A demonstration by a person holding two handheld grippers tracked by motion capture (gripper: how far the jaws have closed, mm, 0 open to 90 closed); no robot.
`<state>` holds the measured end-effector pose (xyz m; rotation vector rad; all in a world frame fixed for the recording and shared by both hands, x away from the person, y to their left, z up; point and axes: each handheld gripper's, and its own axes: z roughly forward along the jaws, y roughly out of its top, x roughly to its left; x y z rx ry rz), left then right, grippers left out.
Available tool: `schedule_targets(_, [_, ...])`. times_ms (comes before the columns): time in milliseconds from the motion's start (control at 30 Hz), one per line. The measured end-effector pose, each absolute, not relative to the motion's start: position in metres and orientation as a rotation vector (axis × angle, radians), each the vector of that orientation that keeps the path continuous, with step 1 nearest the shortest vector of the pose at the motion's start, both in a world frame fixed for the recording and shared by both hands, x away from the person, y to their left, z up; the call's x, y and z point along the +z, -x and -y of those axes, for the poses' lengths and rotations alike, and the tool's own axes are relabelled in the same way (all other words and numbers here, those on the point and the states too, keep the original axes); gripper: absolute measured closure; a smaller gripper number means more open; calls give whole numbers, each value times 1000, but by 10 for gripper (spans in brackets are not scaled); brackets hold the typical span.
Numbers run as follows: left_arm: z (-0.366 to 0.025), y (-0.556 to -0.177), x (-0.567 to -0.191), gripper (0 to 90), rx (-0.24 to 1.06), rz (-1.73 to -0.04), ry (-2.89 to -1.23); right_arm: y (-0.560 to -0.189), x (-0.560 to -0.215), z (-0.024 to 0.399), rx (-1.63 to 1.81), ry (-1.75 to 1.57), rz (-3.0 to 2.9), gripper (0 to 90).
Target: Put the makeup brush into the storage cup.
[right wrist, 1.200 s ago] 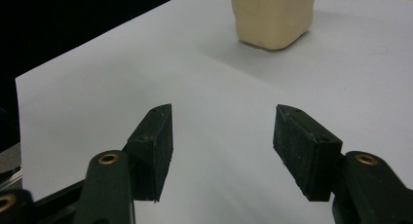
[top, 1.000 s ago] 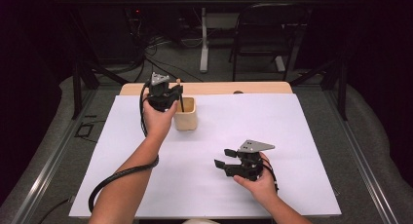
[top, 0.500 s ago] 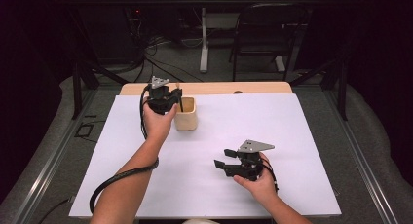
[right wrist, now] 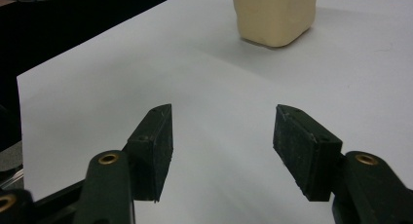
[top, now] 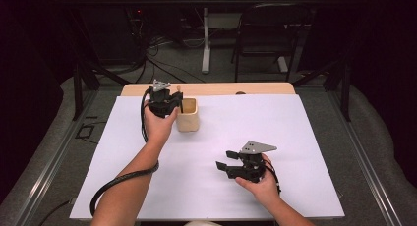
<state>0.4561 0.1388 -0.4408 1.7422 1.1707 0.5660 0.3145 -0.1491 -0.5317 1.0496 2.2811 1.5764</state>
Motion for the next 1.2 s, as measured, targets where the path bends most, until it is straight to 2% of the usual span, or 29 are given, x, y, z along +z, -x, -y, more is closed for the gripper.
schedule_targets(1200, [-136, -455, -455, 833, 548, -1162, -1793, -316, -534, 150, 1584, -1074, -2300, 396])
